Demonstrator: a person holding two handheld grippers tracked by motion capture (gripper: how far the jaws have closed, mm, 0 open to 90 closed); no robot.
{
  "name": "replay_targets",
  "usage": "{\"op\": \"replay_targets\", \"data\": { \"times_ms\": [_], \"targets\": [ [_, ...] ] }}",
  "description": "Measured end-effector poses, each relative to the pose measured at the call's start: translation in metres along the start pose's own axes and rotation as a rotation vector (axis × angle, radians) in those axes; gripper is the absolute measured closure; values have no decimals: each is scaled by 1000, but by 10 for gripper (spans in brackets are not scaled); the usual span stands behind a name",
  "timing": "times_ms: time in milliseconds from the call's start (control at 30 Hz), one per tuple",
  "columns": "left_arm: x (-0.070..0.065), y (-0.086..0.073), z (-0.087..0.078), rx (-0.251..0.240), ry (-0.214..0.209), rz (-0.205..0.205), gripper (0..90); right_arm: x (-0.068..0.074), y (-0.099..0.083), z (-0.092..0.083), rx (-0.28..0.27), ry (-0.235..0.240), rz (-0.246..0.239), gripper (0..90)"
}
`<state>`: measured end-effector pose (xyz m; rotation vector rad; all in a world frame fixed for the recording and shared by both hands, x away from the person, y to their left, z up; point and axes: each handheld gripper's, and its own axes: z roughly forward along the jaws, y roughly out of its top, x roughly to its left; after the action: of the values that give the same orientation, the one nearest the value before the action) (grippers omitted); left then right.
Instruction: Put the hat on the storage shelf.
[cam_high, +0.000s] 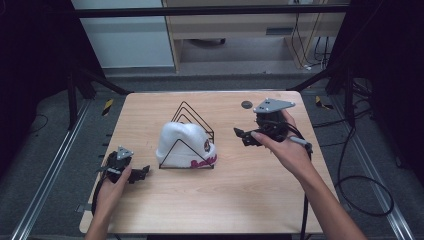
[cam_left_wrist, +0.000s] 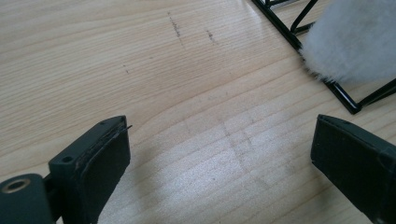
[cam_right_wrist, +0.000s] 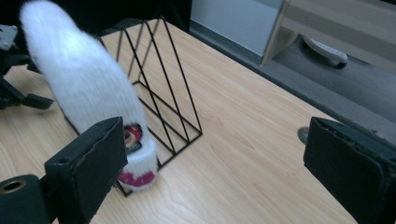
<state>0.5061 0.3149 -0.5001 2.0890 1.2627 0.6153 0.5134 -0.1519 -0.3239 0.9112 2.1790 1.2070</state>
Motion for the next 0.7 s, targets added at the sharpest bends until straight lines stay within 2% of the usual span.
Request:
{"op": "replay_targets", "data": {
  "times_ms": [100,333,700],
  "targets": [
    [0,-1,3,13,1,2,39,-7,-15,-3,14,-15,20,64],
    [3,-6,4,-13,-20,-49,23,-19,-55,-5,57,-42,65,65],
    [3,-7,4,-10,-19,-51,15,-23,-128,4,167,-47,153,75]
  ]
}}
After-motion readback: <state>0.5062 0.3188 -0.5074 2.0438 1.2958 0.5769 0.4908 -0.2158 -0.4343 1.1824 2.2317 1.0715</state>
